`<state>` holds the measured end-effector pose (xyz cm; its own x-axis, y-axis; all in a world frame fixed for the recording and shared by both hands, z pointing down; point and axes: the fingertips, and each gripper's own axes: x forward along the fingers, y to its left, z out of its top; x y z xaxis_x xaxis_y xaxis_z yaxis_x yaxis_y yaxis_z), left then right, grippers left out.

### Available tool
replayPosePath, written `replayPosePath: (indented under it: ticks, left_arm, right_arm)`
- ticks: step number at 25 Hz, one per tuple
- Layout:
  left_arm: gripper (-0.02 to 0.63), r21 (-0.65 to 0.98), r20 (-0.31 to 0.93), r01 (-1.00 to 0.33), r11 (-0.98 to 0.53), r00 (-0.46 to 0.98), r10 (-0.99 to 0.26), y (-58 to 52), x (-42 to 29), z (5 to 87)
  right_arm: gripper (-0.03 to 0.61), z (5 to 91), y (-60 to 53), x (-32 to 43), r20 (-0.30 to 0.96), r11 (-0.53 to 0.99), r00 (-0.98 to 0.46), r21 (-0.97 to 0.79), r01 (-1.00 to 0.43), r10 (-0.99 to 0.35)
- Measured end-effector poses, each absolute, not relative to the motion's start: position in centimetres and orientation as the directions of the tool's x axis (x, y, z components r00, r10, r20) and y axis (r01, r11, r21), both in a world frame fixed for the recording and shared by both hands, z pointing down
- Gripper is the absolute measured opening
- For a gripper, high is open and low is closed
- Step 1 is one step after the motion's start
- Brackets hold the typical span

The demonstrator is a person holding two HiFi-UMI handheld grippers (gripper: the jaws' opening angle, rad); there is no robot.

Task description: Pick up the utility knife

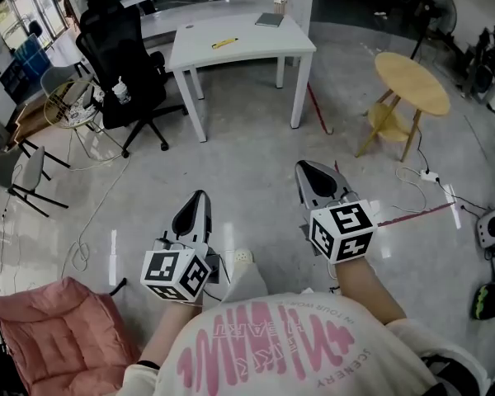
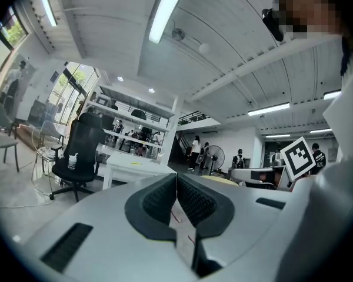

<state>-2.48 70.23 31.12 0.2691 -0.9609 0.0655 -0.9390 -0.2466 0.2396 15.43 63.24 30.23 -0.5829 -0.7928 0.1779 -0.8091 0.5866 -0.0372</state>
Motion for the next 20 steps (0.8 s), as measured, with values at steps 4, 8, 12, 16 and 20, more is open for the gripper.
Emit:
replayPosePath:
  ticks: [4,8,12,16,20]
  left_arm:
    - [0.025,0.224,0.048,-0.931,-0.288,0.305,-0.951,65.5,-2.3,30.9]
    - [0.023,0.218,0.050,-0.918,-0.332,0.350,-0.935,59.3,-2.9,31.2]
    - [0.025,0.190,0.058,-0.918,-0.347,0.364,-0.930,52.4,-4.7,31.1]
    - [0.024,0.211,0.075,-0.905,-0.368,0.391,-0.917,44.8,-6.3,30.3]
    - [0.024,0.189,0.048,-0.895,-0.404,0.420,-0.906,38.7,-8.1,28.9]
  right_arm:
    - [0.015,30.6,59.4,15.0,0.186,0.579,-0.571,-0.012,-0.815,-0.800]
    - [0.015,31.0,53.6,14.1,0.204,0.557,-0.547,-0.006,-0.830,-0.812]
    - [0.015,31.2,47.3,12.2,0.216,0.551,-0.539,-0.004,-0.834,-0.814]
    - [0.015,30.6,40.8,10.3,0.235,0.534,-0.521,-0.010,-0.846,-0.821]
    - [0.015,29.2,35.0,8.4,0.199,0.509,-0.503,-0.023,-0.860,-0.841]
